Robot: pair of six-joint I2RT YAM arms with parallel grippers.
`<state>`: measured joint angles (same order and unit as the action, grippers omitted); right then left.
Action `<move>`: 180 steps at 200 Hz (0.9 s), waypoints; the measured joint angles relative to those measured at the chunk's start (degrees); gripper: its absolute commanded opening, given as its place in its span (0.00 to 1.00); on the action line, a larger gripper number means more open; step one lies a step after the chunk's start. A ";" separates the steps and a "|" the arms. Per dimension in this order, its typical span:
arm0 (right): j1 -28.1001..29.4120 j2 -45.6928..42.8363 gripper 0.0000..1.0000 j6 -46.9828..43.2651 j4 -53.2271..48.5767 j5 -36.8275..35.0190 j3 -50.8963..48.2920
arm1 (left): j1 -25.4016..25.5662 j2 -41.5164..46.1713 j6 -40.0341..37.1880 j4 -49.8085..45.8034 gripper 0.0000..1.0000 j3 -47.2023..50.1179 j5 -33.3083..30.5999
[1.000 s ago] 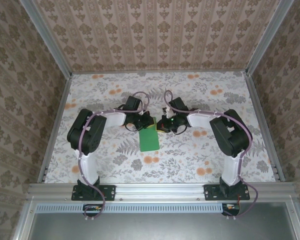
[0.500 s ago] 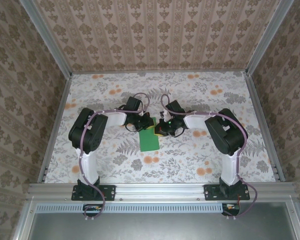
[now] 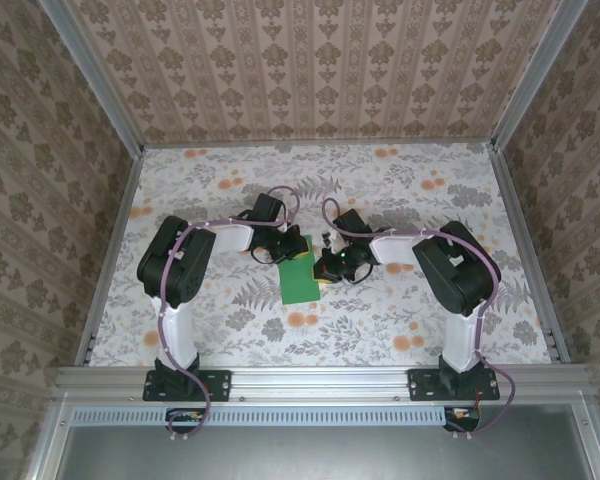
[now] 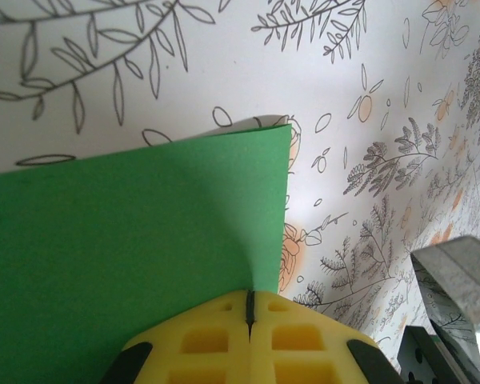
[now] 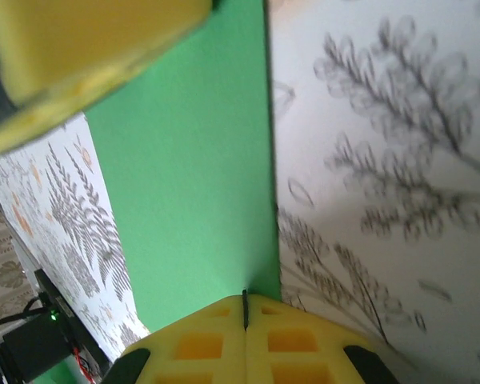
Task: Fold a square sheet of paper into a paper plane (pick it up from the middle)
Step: First fold in half a square sheet of paper at the center of the table.
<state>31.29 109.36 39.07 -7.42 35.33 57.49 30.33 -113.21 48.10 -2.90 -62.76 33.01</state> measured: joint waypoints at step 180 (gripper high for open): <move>4.39 -3.91 0.00 -2.69 -4.02 -3.76 2.60 | 0.00 -0.04 -0.39 -0.07 0.00 0.11 0.42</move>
<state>35.68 105.45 36.38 -11.44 31.57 60.10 30.33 -113.25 47.70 -2.96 -62.65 33.43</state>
